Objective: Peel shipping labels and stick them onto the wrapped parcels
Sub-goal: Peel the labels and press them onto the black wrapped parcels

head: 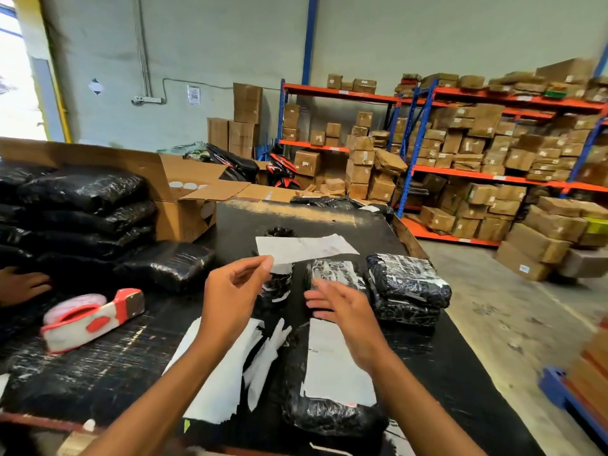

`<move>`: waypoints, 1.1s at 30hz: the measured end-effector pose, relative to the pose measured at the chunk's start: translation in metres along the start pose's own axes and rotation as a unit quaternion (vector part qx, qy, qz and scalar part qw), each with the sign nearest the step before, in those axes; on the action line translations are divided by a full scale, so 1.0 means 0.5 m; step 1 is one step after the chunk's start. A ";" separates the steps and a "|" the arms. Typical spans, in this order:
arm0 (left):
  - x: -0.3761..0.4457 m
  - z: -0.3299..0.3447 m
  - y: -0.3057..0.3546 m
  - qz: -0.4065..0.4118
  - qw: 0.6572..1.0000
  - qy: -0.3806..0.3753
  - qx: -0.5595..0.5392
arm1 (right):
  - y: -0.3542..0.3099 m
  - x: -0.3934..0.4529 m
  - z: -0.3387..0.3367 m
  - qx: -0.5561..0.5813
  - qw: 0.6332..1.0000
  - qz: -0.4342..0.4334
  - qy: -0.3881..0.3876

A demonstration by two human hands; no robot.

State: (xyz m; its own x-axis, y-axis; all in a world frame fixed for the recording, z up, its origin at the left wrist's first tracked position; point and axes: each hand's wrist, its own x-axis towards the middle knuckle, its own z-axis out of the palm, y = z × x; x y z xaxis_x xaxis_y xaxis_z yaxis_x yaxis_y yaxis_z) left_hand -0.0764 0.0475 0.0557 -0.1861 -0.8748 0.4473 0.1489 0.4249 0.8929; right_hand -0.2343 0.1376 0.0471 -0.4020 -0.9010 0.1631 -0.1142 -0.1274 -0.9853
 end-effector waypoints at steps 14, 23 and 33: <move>0.092 0.325 0.020 -0.014 0.977 -0.208 0.044 | -0.116 0.110 -0.349 0.226 0.941 -0.049 0.246; 0.166 0.513 0.008 -0.121 0.964 -0.229 0.064 | -0.070 0.237 -0.510 -0.042 0.992 0.072 0.098; 0.216 0.610 -0.120 -0.222 0.937 -0.226 0.147 | 0.031 0.353 -0.582 -0.149 0.973 0.151 0.092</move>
State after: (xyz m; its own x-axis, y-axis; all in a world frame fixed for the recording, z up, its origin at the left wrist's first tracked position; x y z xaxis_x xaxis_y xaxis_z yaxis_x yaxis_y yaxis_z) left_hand -0.4017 -0.0014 0.0663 -0.5678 -0.8214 -0.0546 -0.3028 0.1467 0.9417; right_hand -0.5714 0.0973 0.0754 -0.6111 -0.7856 -0.0970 -0.2125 0.2809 -0.9359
